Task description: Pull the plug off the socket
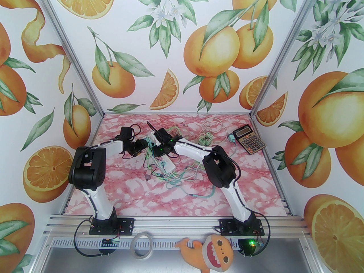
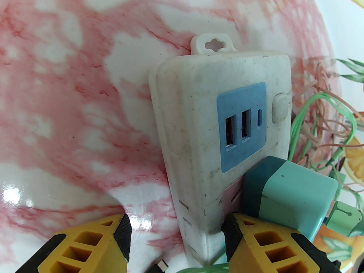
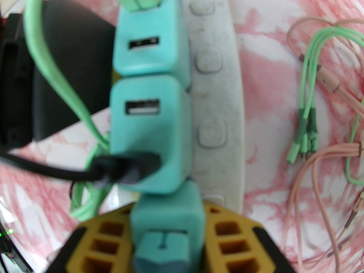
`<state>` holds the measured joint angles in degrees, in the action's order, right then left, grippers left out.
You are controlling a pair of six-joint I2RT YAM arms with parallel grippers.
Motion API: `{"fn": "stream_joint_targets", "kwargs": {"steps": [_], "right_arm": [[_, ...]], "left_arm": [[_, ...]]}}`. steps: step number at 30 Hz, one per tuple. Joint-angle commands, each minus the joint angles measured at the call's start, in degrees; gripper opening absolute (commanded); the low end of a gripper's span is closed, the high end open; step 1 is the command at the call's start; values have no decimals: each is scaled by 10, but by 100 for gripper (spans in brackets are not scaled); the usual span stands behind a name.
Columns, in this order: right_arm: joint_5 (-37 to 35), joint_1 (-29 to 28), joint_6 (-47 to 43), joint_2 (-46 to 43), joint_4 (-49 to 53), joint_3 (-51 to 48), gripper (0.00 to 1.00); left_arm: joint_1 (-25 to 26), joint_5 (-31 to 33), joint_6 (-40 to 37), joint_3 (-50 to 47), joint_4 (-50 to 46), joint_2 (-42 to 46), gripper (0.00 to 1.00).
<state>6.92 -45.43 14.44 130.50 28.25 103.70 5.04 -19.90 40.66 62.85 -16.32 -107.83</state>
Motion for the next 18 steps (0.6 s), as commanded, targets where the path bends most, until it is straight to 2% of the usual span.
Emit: {"fn": "stream_joint_targets", "kwargs": {"steps": [1, 9, 18], "right_arm": [[-28, -9, -19, -15, 2, 10, 29], [-81, -36, -66, -24, 2, 5, 28], [12, 21, 18, -70, -41, -29, 27]], "left_arm": [[6, 32, 12, 14, -44, -39, 56], [6, 58, 2, 25, -85, -51, 53], [6, 63, -9, 26, -93, -54, 53]]}}
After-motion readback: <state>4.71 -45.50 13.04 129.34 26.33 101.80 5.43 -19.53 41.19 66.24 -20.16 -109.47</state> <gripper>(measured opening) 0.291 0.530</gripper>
